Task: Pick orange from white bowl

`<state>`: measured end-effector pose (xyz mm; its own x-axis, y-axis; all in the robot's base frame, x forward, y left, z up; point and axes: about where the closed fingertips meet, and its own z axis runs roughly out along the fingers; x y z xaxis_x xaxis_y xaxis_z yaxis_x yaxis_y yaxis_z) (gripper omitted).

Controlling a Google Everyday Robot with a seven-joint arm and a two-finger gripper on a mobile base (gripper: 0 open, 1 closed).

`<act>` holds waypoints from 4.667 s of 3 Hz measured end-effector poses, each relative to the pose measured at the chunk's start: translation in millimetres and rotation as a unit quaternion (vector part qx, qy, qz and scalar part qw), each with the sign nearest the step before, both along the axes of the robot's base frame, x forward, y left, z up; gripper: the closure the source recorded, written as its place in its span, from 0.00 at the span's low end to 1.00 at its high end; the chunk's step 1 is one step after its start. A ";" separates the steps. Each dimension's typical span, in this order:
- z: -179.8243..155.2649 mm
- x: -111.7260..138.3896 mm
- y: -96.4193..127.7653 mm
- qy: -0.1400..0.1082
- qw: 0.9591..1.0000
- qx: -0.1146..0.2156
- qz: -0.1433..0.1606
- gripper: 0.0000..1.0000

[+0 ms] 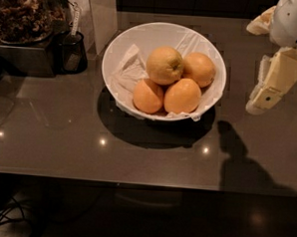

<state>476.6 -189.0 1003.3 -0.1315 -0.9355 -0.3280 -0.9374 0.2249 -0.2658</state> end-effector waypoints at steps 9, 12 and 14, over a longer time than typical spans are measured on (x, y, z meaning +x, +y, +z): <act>-71.5 89.1 148.3 0.081 0.980 0.081 0.165 0.19; -71.5 89.2 148.3 0.081 0.980 0.081 0.165 0.88; -49.7 69.7 143.7 0.073 0.973 0.112 0.188 1.00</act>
Offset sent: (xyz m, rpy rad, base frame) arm 0.0577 0.0543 0.0030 0.1290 0.0013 0.1594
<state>546.3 -45.3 953.6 0.1460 -0.8334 -0.5330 -0.9887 -0.1048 -0.1069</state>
